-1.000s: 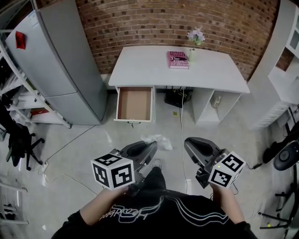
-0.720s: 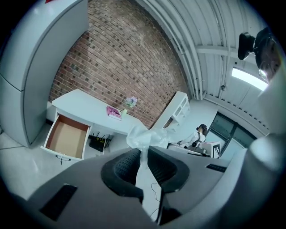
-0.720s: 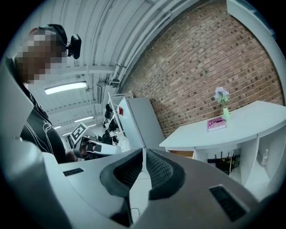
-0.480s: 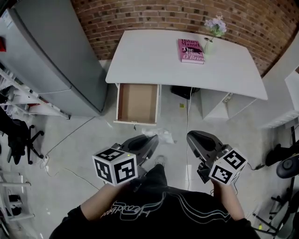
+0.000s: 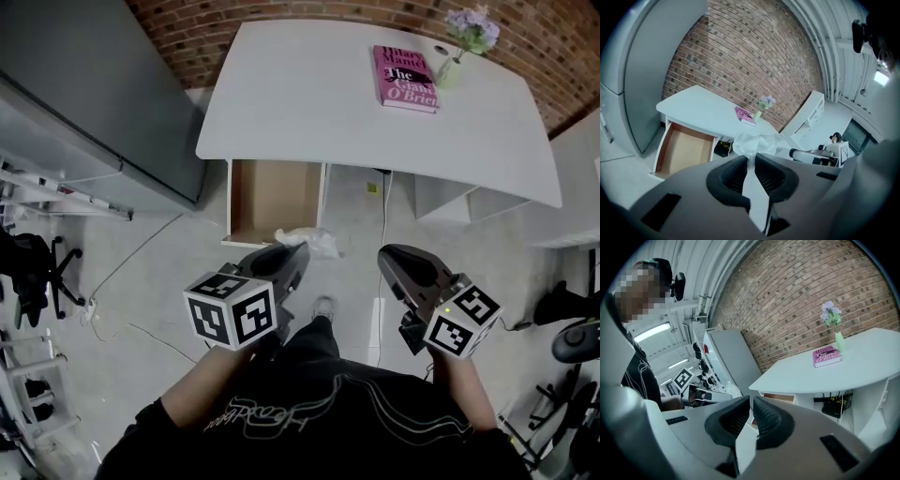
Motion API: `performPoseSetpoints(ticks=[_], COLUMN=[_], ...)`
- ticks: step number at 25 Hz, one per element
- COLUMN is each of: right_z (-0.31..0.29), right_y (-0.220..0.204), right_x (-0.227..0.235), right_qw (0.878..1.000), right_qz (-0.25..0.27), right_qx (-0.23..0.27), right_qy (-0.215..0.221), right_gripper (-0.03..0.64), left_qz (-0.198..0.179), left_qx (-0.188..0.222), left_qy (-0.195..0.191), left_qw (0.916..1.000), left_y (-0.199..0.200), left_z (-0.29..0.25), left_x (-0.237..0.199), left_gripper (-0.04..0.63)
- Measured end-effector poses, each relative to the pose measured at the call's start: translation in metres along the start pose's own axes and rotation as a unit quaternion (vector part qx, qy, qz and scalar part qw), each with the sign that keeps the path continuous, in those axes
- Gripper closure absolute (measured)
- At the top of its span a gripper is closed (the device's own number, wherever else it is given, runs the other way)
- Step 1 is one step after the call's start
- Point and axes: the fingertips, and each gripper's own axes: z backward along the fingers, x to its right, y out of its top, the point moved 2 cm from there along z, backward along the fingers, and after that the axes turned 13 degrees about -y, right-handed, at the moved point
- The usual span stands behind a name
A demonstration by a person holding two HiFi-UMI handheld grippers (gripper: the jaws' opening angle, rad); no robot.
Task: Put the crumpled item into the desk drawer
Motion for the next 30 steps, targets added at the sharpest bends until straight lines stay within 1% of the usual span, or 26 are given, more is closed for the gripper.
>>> performPoseSetpoints(ticks=[5,8,12,17,20,24,28,30], right_z=[-0.043,-0.066,-0.089,-0.111,-0.122,-0.135,-0.146,-0.151], right_y=[-0.007,-0.015,-0.031,-0.050,-0.058,-0.073,-0.086,-0.092], right_x=[0.015,0.024,0.035,0.042,0.047,0.057,0.062,0.065], right_qw=[0.999,0.998,0.997,0.993,0.992,0.989,0.987,0.985], right_qz=[0.005,0.006,0.002,0.006,0.014,0.013,0.008,0.006], right_qx=[-0.035,-0.055,-0.081,-0.113,-0.126,-0.145,-0.160,-0.167], right_qy=[0.012,0.017,0.018,0.020,0.023,0.026,0.028,0.029], right_gripper=[0.563,0.563,0.563,0.563,0.563,0.563,0.563,0.563], left_qz=[0.004,0.009,0.010,0.014,0.019,0.013,0.020,0.017], left_qx=[-0.006,-0.010,-0.035,-0.042,-0.054,-0.071,-0.098,-0.115], left_qy=[0.019,0.036,0.061,0.066,0.076,0.093,0.107,0.110], left_qw=[0.9998,0.9993,0.9975,0.9968,0.9955,0.9931,0.9893,0.9871], left_y=[0.013,0.012,0.000,-0.009,-0.013,-0.022,-0.038,-0.045], left_z=[-0.023,-0.037,-0.055,-0.070,-0.080,-0.097,-0.112,-0.120], left_x=[-0.049,-0.081,-0.121,-0.166,-0.196,-0.234,-0.269,-0.285], left_gripper=[0.532,0.531,0.532,0.531,0.531,0.531,0.531,0.531])
